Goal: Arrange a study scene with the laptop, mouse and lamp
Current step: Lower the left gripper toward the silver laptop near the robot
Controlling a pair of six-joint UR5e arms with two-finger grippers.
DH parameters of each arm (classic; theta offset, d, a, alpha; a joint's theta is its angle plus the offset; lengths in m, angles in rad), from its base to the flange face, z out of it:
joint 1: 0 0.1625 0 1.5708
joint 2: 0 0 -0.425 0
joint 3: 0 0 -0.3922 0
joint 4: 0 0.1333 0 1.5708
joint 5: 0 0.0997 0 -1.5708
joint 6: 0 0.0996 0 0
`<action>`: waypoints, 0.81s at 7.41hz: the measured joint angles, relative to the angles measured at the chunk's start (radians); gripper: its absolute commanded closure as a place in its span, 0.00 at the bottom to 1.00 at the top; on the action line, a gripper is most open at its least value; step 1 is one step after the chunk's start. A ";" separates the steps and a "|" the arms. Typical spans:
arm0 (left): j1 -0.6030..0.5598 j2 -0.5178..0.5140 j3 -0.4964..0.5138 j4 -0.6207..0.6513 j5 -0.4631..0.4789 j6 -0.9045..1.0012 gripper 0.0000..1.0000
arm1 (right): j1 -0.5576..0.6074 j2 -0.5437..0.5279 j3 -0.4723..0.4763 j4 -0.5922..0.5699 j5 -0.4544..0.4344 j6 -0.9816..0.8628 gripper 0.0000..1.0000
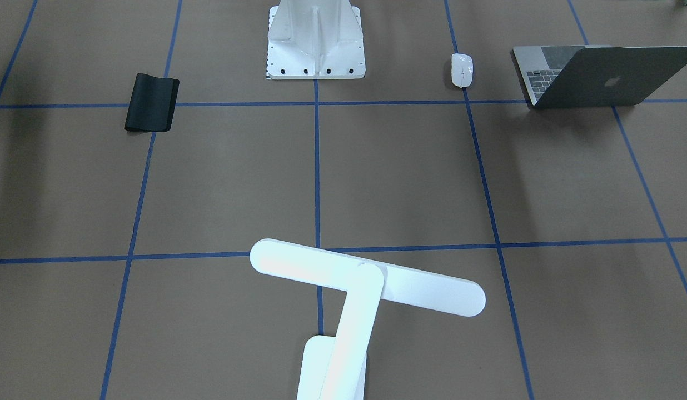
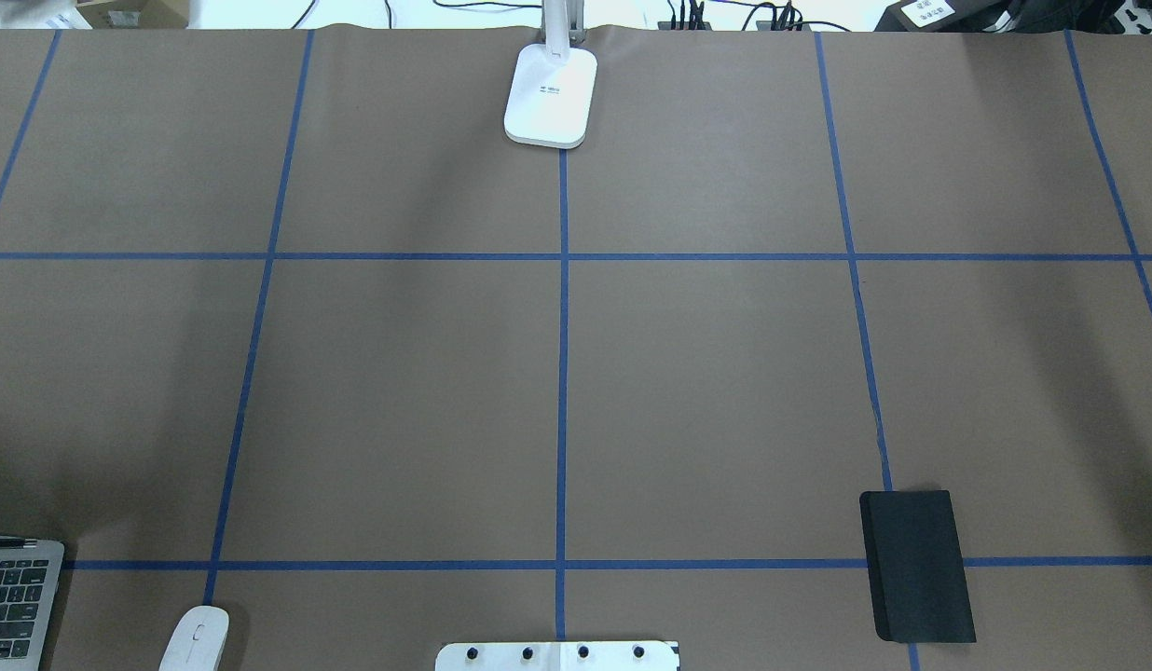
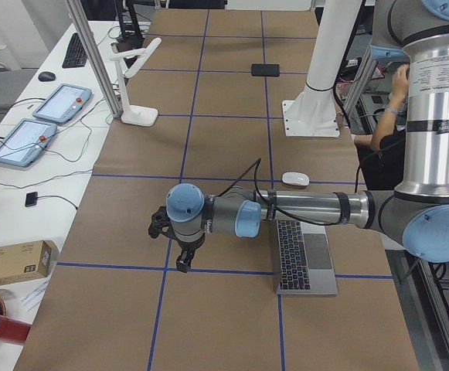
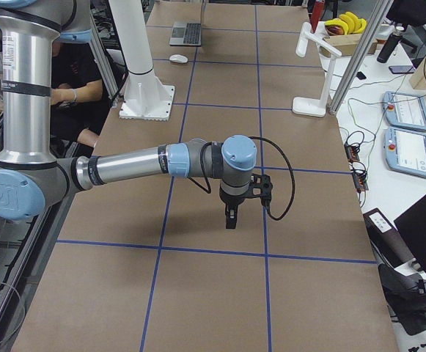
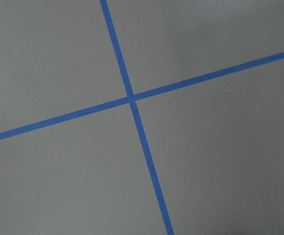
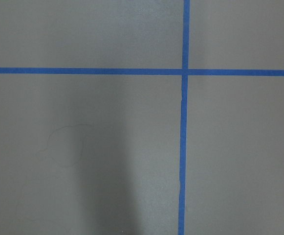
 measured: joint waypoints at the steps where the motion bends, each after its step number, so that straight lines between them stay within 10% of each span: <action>1: 0.000 0.000 0.000 0.000 0.000 0.000 0.00 | 0.000 0.004 0.000 0.000 -0.001 0.000 0.00; 6: 0.000 0.013 -0.080 0.031 -0.023 -0.003 0.00 | -0.050 0.064 0.019 0.104 0.004 -0.001 0.00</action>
